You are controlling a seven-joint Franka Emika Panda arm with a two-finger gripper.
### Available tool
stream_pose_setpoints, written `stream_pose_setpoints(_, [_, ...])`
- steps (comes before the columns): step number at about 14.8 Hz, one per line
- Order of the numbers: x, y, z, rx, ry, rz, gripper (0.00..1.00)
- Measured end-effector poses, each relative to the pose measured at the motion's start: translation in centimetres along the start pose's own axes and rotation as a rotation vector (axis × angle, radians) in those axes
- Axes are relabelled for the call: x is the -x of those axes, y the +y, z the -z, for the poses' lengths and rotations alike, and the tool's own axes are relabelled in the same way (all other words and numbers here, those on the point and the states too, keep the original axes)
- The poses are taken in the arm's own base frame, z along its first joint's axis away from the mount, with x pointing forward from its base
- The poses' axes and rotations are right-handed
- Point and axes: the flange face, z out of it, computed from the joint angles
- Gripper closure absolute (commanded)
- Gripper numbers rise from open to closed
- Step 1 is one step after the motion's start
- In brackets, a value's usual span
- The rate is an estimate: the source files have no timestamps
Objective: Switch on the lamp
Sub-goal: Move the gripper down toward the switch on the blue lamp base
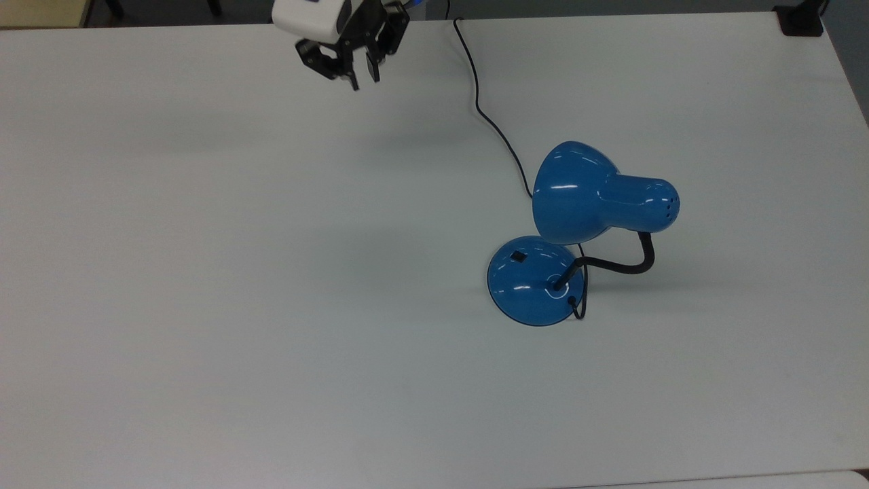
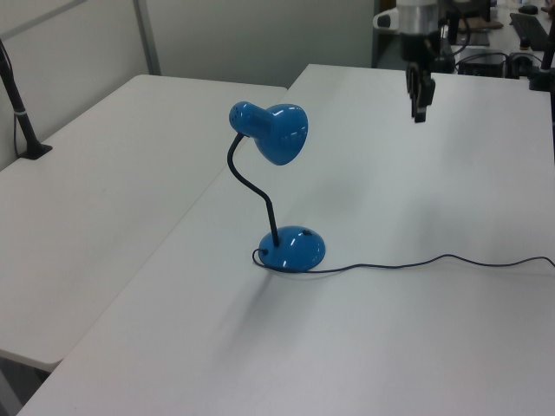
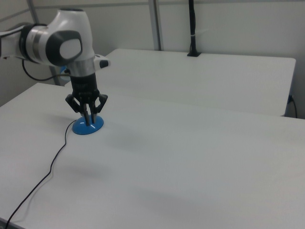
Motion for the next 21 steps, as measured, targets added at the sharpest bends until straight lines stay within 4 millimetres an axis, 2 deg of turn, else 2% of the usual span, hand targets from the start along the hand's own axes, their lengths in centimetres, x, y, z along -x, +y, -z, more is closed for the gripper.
stream_pose_setpoints(3, [-0.8,-1.0,-3.7,-0.025,0.060,-0.002,1.00])
stream_pose_setpoints(8, [-2.5,-3.7,-9.9,0.007,0.231,0.007,1.00])
stream_pose_setpoints(16, [-7.2,-5.6,-16.5,0.020,0.487,-0.069,1.00])
stream_pose_setpoints(18, [-8.0,-6.2,-17.5,0.010,0.521,-0.092,1.00])
stream_pose_setpoints(21, [-9.6,-7.6,-16.9,-0.037,0.565,-0.132,1.00])
